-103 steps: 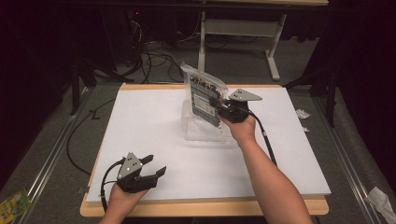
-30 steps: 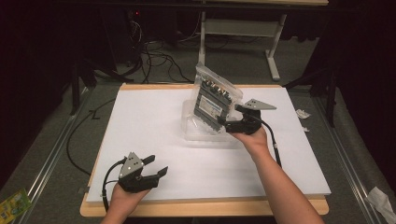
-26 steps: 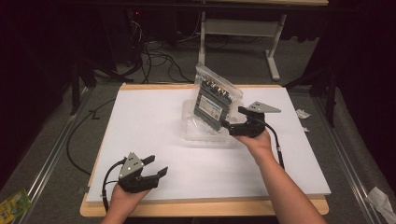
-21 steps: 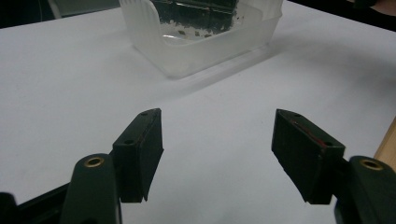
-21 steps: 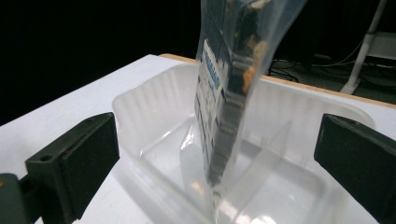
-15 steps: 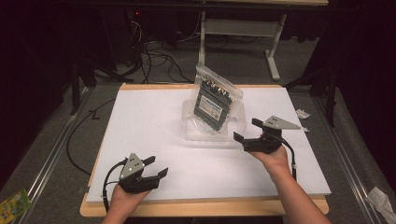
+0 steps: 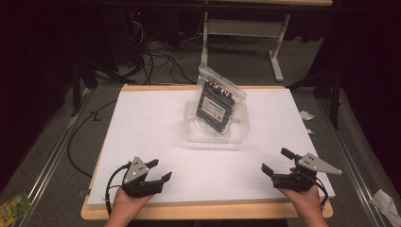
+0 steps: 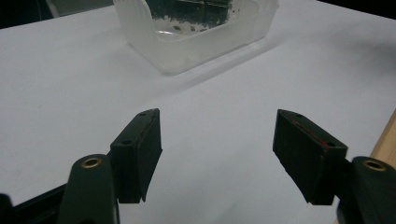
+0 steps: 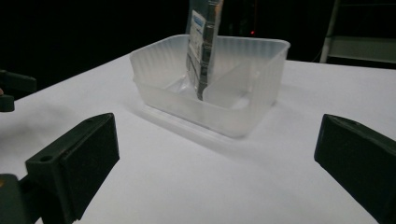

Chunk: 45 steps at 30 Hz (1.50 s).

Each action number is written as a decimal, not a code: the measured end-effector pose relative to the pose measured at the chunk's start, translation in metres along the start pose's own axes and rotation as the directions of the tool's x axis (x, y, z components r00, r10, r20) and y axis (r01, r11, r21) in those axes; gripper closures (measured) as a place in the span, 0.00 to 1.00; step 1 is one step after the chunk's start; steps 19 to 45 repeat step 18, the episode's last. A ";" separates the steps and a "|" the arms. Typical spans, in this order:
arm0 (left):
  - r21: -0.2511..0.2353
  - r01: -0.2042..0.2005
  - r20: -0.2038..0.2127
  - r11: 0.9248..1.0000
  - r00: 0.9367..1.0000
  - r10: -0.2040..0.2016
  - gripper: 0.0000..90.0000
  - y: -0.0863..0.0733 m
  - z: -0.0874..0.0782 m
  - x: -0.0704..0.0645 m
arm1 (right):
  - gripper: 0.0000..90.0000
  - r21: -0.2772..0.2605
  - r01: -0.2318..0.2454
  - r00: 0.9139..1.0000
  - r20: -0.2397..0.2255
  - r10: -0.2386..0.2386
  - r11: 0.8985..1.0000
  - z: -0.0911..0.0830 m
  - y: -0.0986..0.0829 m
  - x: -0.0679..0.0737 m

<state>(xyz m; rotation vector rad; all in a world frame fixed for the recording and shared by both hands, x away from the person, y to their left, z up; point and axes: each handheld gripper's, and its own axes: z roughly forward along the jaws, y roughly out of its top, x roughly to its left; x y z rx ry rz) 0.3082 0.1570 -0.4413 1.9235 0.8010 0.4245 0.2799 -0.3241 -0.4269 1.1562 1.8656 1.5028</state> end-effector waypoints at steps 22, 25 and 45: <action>0.034 0.000 -0.028 0.999 1.000 0.001 0.34 -0.003 0.003 0.002 | 0.00 0.043 0.010 1.000 0.001 -0.010 0.999 0.006 -0.009 -0.010; 0.034 0.000 -0.028 0.999 1.000 0.001 0.34 -0.003 0.003 0.002 | 0.00 0.043 0.010 1.000 0.001 -0.010 0.999 0.006 -0.009 -0.010; 0.034 0.000 -0.028 0.999 1.000 0.001 0.34 -0.003 0.003 0.002 | 0.00 0.043 0.010 1.000 0.001 -0.010 0.999 0.006 -0.009 -0.010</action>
